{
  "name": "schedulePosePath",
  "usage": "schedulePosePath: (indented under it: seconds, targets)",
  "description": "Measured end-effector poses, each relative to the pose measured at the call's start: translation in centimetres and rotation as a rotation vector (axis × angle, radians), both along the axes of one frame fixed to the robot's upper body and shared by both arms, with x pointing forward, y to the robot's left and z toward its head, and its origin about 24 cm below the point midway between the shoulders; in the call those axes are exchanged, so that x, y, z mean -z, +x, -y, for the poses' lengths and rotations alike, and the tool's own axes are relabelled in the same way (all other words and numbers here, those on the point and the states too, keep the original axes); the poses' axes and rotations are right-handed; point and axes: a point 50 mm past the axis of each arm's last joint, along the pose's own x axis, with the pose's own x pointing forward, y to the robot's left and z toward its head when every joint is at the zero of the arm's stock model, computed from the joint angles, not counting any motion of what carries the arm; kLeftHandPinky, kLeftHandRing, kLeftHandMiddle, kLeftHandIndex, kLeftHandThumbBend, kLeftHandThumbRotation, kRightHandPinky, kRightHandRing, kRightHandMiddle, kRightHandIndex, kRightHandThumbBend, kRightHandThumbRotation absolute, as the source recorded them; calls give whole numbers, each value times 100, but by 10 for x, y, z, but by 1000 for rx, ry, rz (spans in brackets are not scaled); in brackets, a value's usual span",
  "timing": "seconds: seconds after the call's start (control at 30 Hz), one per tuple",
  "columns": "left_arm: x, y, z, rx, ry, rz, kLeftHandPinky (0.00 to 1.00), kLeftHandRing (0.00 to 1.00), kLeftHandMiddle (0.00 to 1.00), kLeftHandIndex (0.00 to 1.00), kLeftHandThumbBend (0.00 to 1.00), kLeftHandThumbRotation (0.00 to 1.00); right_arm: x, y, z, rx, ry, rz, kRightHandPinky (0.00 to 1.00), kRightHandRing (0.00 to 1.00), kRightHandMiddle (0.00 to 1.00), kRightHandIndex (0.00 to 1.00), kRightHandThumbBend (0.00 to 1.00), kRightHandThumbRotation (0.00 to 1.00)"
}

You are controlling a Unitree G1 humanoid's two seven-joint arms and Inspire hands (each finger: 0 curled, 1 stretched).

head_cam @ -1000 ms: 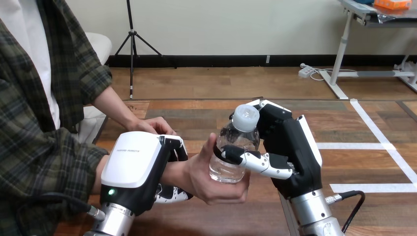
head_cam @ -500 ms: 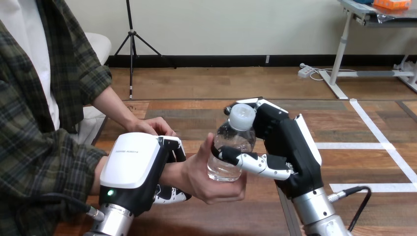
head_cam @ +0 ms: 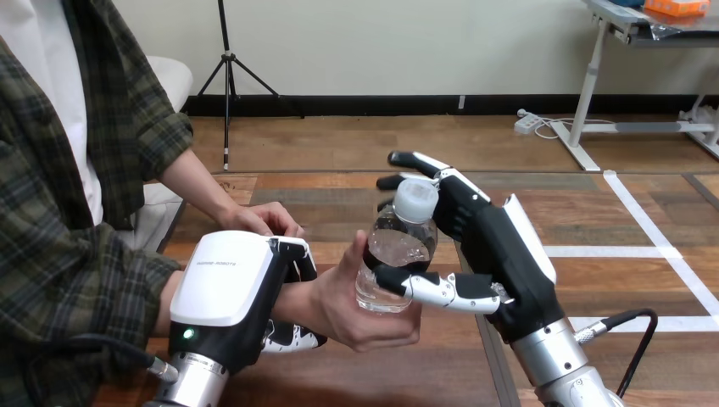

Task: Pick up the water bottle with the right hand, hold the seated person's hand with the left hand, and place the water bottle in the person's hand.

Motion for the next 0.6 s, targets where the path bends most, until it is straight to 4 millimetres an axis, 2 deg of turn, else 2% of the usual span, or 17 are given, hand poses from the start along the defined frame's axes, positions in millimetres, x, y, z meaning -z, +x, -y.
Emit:
schedulePosePath:
  seconds: [0.23, 0.33, 0.37, 0.6]
  targets:
    - [-1, 1, 0, -7, 13, -4, 43, 45, 48, 45, 90, 0, 1, 0, -1, -8, -7, -11, 100, 100, 100, 100, 83, 16]
    - [-1, 1, 0, -12, 42, -14, 50, 53, 56, 53, 93, 0, 1, 0, -1, -11, -11, -14, 100, 100, 100, 100, 84, 16]
    - [-1, 2, 0, -15, 58, -18, 57, 60, 63, 59, 95, 0, 2, 0, -1, -13, -12, -15, 100, 100, 100, 100, 84, 17]
    - [0, 3, 0, -23, 127, -46, 73, 79, 81, 76, 99, 0, 2, 0, -1, -18, -19, -16, 100, 100, 100, 100, 84, 17]
